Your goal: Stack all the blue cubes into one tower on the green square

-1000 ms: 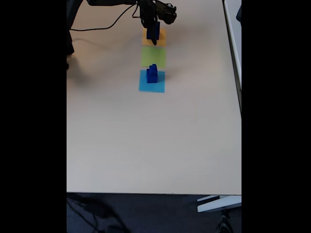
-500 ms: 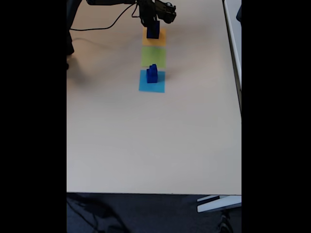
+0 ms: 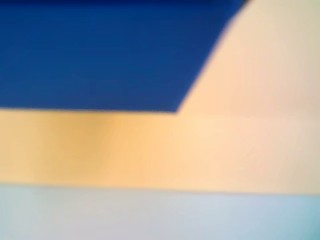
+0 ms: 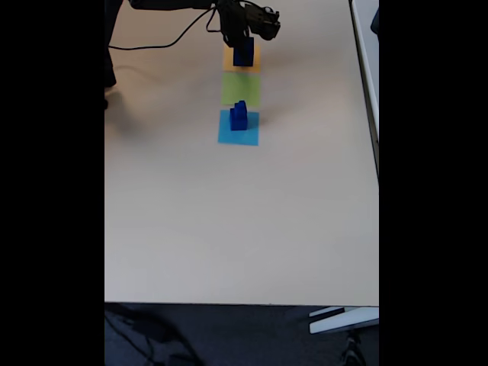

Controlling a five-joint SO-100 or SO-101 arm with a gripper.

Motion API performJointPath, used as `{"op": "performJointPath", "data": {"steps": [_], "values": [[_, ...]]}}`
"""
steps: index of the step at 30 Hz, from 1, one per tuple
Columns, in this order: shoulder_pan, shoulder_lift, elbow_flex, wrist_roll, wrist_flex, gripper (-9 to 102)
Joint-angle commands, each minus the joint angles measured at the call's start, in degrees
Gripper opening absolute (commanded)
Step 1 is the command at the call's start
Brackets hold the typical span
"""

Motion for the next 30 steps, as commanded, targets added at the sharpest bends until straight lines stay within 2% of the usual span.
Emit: {"op": "performJointPath", "data": {"steps": [1,6,12,22,30], "values": [[1.3,7.4,0.1,-2.2,0.4,4],[3.3,9.6,3.2,-4.3,-0.7,3],[7.2,14.8,12.7,-7.7,-6.2,2],[10.8,16.1,15.7,-11.7,-8.7,2],[11.0,14.3,16.4,-11.1,-11.5,2]]}}
